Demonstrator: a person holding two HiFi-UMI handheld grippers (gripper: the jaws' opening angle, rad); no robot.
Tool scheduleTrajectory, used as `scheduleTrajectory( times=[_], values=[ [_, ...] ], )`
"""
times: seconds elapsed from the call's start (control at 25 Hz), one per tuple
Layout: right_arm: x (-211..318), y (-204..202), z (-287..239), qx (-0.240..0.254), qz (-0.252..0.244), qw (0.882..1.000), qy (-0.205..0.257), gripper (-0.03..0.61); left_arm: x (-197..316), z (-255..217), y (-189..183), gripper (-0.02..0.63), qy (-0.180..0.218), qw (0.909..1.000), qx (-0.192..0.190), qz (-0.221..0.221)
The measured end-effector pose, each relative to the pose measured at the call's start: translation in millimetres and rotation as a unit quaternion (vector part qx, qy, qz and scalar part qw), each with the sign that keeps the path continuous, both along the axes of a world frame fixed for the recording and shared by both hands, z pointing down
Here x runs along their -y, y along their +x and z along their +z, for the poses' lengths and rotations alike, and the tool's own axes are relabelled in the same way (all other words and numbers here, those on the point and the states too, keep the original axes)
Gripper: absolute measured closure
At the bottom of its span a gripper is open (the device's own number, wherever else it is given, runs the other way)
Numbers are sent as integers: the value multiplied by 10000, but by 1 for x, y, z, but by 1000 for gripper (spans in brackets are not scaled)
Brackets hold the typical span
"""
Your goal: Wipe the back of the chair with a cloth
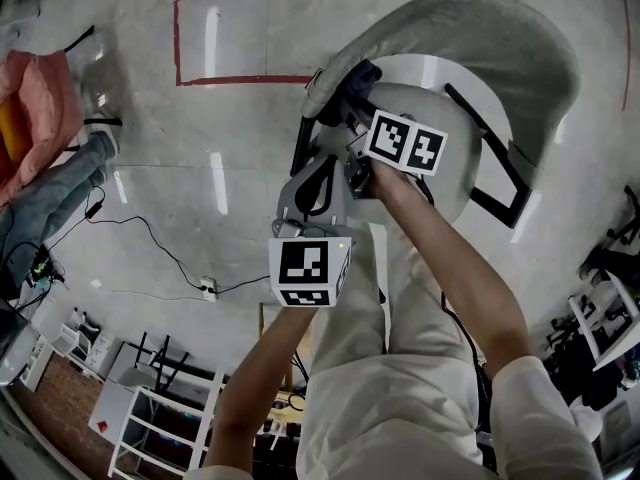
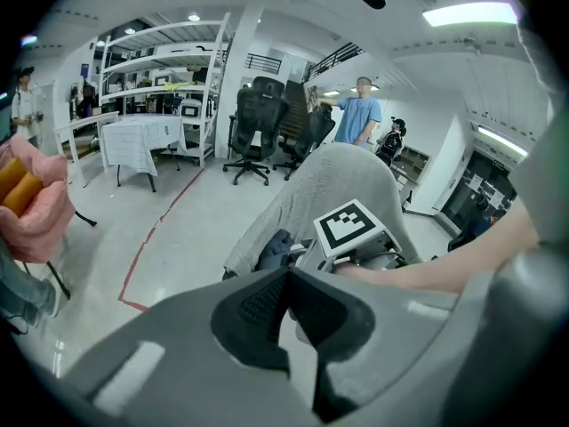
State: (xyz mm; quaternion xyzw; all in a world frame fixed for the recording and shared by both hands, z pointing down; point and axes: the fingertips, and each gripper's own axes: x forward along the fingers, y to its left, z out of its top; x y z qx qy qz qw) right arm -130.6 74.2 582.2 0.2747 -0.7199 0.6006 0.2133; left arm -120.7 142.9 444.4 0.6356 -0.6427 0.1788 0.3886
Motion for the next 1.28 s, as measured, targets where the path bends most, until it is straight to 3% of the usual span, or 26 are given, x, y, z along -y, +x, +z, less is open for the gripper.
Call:
scheduleTrajectory(
  times=[0.76,1.04,1.28],
  values=[
    [15,8,-92,1376,278,9901,63,483,4,-19,13,614,199,9995,71,232],
    [24,45,-63,1015,792,9915,-165,483,13,-20,22,614,187,9991,64,379],
    [40,72,-34,903,1561,9818,-590,483,25,-18,33,614,202,9984,66,530]
  ],
)
